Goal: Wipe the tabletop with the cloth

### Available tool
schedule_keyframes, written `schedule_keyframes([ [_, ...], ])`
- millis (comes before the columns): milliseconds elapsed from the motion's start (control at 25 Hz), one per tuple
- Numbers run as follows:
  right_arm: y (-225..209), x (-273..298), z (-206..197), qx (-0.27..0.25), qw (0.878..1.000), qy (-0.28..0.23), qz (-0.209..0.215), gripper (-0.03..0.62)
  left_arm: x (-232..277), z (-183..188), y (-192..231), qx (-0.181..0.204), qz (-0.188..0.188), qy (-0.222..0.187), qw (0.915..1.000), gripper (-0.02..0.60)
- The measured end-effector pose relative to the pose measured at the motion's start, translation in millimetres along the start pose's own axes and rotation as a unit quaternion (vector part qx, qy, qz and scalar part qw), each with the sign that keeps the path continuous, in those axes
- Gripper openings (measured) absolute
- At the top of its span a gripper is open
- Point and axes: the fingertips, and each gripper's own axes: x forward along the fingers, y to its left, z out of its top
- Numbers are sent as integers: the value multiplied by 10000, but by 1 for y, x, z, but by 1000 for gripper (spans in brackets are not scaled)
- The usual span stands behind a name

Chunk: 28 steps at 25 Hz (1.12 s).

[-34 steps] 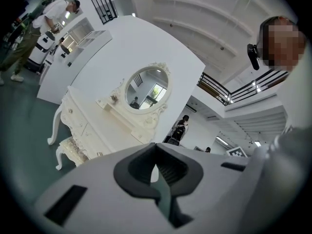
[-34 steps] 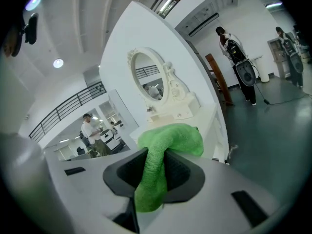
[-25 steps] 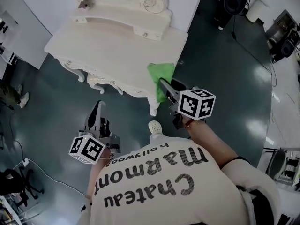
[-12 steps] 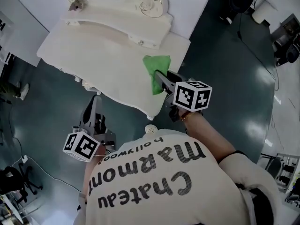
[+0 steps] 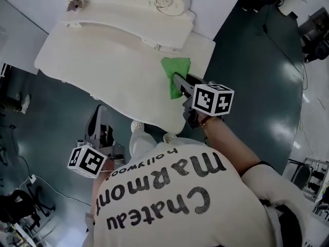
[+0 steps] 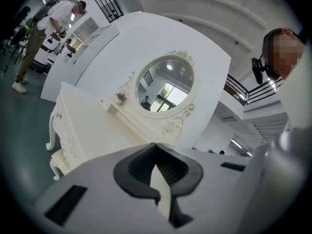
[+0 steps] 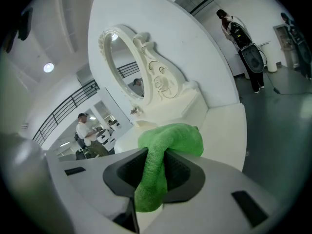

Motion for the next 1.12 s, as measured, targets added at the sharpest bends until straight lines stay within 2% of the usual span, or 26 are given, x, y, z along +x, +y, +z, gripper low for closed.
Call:
schedule_keyframes([
  [200,0,22,9,171,9989,-184,-400,106,45,23,26,4,-399,321,9987,7],
  [360,8,45,10,349,9963,-289,-733,106,79,52,44,128,-820,582,9948,6],
  [600,18,74,9,543,9901,-491,-1198,106,120,83,81,224,-1236,801,9888,6],
  [880,-16,22,9,773,9646,-906,-2353,106,160,64,62,67,-2087,1290,9694,6],
  [1040,-36,2,24,802,9563,-1055,-2608,106,170,53,44,95,-2297,1433,9626,6],
  [1120,-44,-1,32,746,9550,-1075,-2660,106,174,47,39,16,-2279,1486,9623,6],
])
